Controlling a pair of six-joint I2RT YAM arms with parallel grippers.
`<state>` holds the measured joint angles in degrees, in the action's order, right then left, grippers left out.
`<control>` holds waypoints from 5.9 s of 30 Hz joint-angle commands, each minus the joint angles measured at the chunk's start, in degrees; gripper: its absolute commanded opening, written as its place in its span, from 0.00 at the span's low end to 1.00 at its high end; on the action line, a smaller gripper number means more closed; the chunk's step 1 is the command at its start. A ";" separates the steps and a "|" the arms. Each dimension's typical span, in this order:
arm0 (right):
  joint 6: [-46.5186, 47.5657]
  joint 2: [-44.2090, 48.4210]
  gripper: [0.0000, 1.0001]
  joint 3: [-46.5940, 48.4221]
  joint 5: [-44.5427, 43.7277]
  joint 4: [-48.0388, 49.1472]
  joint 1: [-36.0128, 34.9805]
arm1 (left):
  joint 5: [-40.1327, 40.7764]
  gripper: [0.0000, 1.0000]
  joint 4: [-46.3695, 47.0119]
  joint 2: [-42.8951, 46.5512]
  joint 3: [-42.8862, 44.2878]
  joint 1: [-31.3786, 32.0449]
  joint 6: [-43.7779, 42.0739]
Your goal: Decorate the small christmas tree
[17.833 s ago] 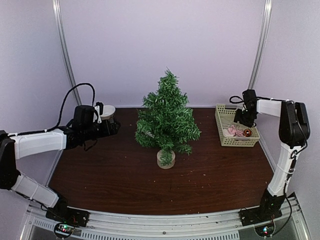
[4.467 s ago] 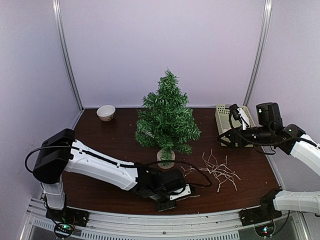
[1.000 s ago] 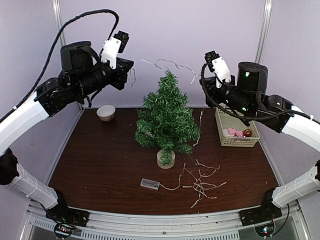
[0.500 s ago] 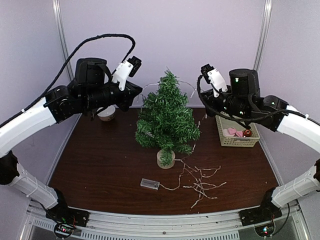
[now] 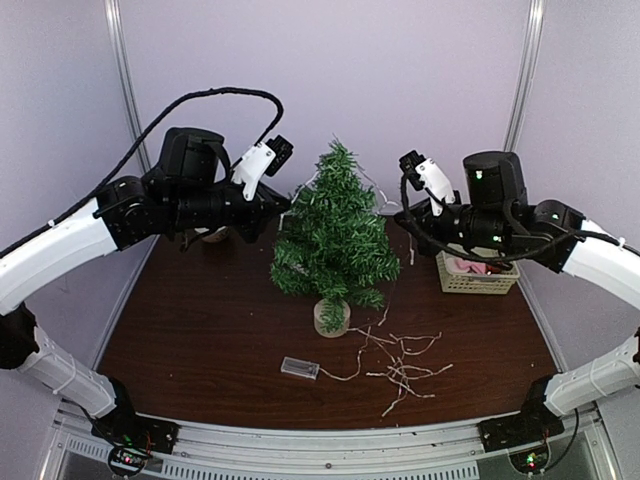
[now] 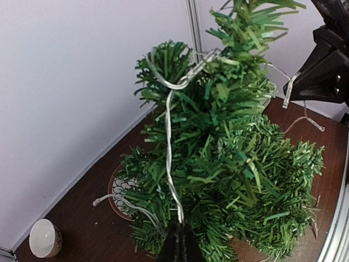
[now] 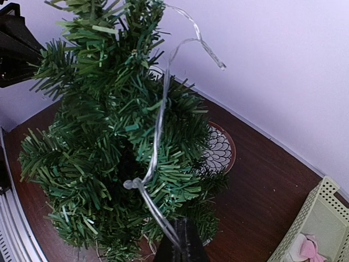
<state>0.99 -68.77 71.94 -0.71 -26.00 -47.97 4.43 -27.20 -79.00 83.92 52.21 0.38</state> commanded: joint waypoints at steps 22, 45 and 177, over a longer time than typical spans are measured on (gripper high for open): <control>-1.95 3.60 0.08 -5.01 14.35 -3.16 0.07 | -2.09 0.58 10.52 11.16 -14.05 -0.11 1.79; -14.17 18.41 0.92 -17.36 5.88 -6.24 5.80 | 0.65 0.69 35.77 16.10 -45.37 20.32 -9.33; -24.88 9.17 0.64 -16.84 13.71 35.85 -19.53 | 45.65 0.00 31.93 32.69 -31.16 23.36 -19.76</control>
<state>-26.81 -60.45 52.53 15.14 12.49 -67.18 52.03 14.63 -44.49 47.40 81.25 -21.32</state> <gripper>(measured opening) 0.646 0.008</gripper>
